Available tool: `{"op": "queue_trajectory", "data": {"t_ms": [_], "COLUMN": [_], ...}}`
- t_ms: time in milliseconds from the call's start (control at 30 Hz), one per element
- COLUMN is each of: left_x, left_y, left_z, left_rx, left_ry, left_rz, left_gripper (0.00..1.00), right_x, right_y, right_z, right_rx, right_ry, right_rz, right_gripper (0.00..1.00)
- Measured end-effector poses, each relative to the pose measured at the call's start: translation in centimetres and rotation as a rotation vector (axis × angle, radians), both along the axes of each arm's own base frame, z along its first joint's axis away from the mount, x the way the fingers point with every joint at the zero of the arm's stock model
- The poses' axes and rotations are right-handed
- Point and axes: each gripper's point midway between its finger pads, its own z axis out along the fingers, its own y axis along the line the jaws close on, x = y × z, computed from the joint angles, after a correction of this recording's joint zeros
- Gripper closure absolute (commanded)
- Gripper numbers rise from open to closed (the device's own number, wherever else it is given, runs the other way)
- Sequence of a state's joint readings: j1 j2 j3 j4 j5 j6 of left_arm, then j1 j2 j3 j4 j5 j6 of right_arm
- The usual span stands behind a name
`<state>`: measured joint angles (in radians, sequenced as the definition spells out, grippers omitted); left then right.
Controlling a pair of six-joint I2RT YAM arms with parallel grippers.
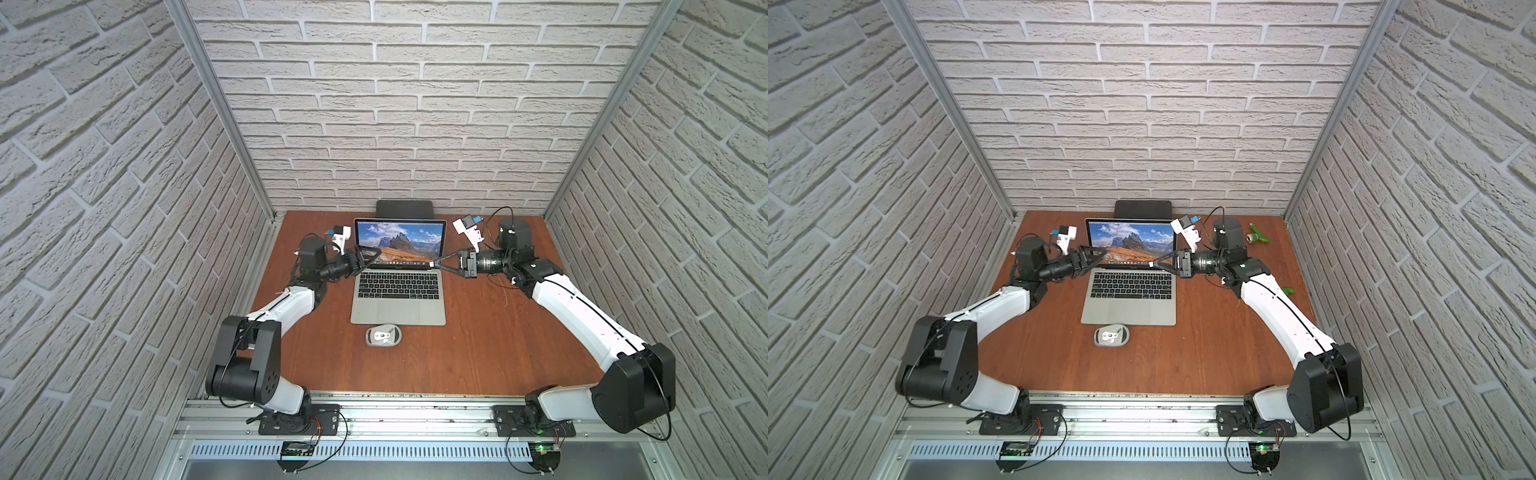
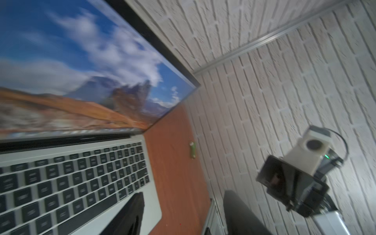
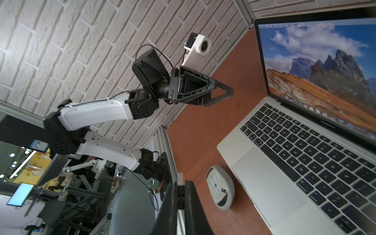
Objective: Remove the wireless mouse receiver from the laptop
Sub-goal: Pick up the mouse from the center of the board.
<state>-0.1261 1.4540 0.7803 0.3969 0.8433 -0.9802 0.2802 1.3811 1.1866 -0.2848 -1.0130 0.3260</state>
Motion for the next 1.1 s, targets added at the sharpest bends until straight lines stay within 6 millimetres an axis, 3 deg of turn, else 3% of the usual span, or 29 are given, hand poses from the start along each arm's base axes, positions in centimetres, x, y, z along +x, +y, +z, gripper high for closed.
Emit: {"op": "queue_trajectory", "data": {"t_ms": [67,200,433,533,633,933,1100], "left_x": [-0.8,-4.3,-9.9,-11.2,-11.9,-14.0,-14.5], "left_y": [1.5,2.3,3.0,3.2,3.1,1.2,1.0], "left_z": [-1.5,-4.0,-11.3,-12.8,-13.6,-16.2,-16.4], "left_rx": [0.056,0.117,0.153,0.156,0.156,0.166,0.161], "left_ry": [0.048,0.105,0.3,0.352,0.376,0.449,0.436], "left_rz": [0.05,0.054,0.054,0.056,0.053,-0.014,-0.024], "left_gripper": [0.37,0.39,0.41,0.38,0.34,0.34,0.37], "right_x": [-0.8,-3.5,-6.7,-7.5,-7.2,-5.9,-5.6], "right_y": [1.1,4.6,9.3,10.4,11.4,12.5,12.6], "right_z": [-0.3,-2.9,-14.5,-17.1,-18.3,-21.2,-21.5], "right_rx": [-0.059,-0.12,-0.229,-0.258,-0.252,-0.247,-0.246], "right_ry": [-0.035,-0.016,0.301,0.382,0.413,0.489,0.498], "right_rz": [0.03,0.142,0.251,0.267,0.26,0.209,0.195], "right_gripper": [0.97,0.97,0.97,0.97,0.97,0.97,0.97]}}
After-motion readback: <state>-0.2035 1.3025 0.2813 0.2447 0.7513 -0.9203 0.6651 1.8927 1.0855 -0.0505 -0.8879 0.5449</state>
